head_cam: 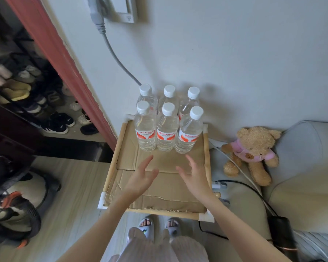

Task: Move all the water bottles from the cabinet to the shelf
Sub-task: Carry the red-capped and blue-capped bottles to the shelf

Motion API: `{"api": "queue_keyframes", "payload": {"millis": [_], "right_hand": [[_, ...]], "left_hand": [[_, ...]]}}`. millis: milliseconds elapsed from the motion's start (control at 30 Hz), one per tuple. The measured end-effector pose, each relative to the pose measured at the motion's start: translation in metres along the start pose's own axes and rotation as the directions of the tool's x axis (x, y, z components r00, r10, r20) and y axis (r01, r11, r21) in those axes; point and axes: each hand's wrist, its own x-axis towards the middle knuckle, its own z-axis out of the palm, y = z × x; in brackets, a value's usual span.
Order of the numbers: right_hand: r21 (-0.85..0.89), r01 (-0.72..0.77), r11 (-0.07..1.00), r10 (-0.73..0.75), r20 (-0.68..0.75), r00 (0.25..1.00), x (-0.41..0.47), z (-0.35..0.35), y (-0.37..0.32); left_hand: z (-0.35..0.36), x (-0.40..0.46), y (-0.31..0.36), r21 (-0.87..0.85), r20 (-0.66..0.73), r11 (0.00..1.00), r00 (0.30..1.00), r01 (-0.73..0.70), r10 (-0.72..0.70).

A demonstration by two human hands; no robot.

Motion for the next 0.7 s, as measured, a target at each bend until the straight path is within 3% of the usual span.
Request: {"api": "queue_keyframes", "payload": {"millis": [100,233,300,500,700], "right_hand": [[-0.227,0.195,0.954,-0.159,0.167,0.973,-0.013,-0.001,0.005],[-0.384,0.479,0.789,-0.335,0.384,0.860,-0.015,0.008,-0.001],[-0.426,0.601,0.676,-0.397,0.476,0.785,-0.017,0.019,-0.009],[-0.268,0.885,0.382,-0.492,0.751,0.440,-0.058,0.083,-0.052],[0.005,1.000,0.021,-0.475,0.880,0.005,-0.160,0.165,-0.075]], "left_hand": [[-0.010,-0.026,-0.014,0.342,-0.040,0.931,0.987,-0.130,0.153],[-0.023,-0.073,-0.037,0.594,-0.218,0.801,0.943,-0.076,0.251],[-0.023,-0.106,-0.052,0.680,-0.300,0.733,0.919,0.017,0.256],[-0.002,-0.232,-0.105,0.551,-0.616,0.724,0.788,0.415,0.017],[0.049,-0.384,-0.155,0.195,-0.854,0.722,0.477,0.663,-0.208]]}}
